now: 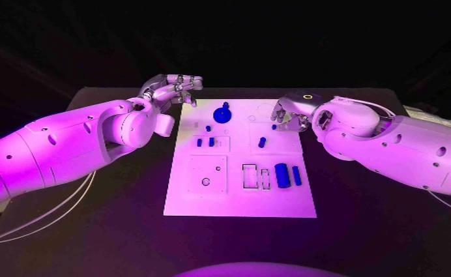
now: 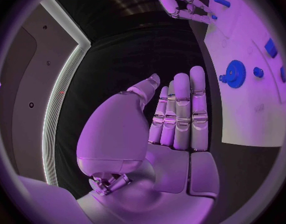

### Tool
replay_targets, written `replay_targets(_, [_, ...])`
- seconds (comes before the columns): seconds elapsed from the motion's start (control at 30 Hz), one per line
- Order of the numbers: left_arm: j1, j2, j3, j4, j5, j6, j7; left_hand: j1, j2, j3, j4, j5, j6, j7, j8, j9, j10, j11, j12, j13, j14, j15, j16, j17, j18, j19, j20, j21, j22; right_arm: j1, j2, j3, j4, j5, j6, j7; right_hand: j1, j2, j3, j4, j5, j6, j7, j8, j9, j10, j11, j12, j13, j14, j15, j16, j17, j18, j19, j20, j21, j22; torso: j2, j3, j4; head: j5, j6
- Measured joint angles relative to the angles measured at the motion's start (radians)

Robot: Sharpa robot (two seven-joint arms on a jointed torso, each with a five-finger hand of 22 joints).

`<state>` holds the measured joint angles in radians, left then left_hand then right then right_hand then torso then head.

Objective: Assemble the parts on the task board

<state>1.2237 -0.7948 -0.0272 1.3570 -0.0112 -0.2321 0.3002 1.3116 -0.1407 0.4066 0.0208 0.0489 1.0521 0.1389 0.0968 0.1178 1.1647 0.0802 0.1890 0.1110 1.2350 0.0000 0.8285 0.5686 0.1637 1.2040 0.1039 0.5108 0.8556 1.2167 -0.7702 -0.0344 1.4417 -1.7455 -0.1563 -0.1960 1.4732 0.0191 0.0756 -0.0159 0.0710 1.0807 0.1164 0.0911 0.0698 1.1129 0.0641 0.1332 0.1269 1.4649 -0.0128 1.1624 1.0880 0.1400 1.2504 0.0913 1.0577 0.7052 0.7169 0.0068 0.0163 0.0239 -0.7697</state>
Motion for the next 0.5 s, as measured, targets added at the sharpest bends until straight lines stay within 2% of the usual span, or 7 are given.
replay_targets(0.13, [-0.002,-0.004,0.0,0.016,0.03,0.001,0.01,0.0,0.0,-0.008,-0.003,0.0,0.0,0.0,0.0,-0.002,0.0,0.0,0.0,0.0,0.0,0.0,-0.007,-0.006,0.0,0.0,0.0,-0.009,-0.008,-0.008,0.008,0.0,-0.003,-0.011,0.015,0.0,0.0,0.0,0.019,-0.005,-0.004,0.002,-0.002,-0.005,0.0,0.007,-0.007,-0.006,-0.014,0.0,0.0,-0.005,-0.002,0.0,0.004,-0.004,0.0,0.001,0.0,0.0001,0.0002,0.002,-0.003])
replay_targets(0.27, [-0.002,-0.007,0.0,0.026,0.047,0.001,0.016,0.0,0.0,-0.011,-0.006,0.0,0.0,0.0,0.0,-0.003,0.0,0.0,0.0,0.0,0.0,0.0,-0.007,-0.009,0.0,0.0,0.0,-0.015,-0.011,-0.014,0.014,0.001,-0.009,-0.018,0.026,0.002,0.0,0.0,0.04,-0.006,-0.006,0.008,-0.006,-0.011,0.0,0.016,-0.006,-0.014,-0.025,0.0,0.0,-0.005,-0.002,0.0,0.004,-0.004,0.0,0.005,0.0,0.0005,-0.0017,0.005,-0.004])
replay_targets(0.5, [-0.002,-0.009,0.0,0.034,0.061,0.003,0.021,0.0,0.0,-0.013,-0.003,0.0,0.0,0.0,0.0,-0.003,0.0,0.0,0.0,0.0,0.0,0.0,-0.007,-0.011,0.0,0.0,0.0,-0.015,-0.014,-0.016,0.032,0.005,-0.032,-0.02,0.036,0.007,-0.009,0.009,0.114,-0.015,-0.019,0.025,-0.007,-0.018,0.003,0.035,-0.012,-0.028,-0.046,0.0,0.0,-0.005,-0.004,0.0,0.008,-0.008,0.0,0.004,0.0,0.0013,-0.0019,0.005,-0.009])
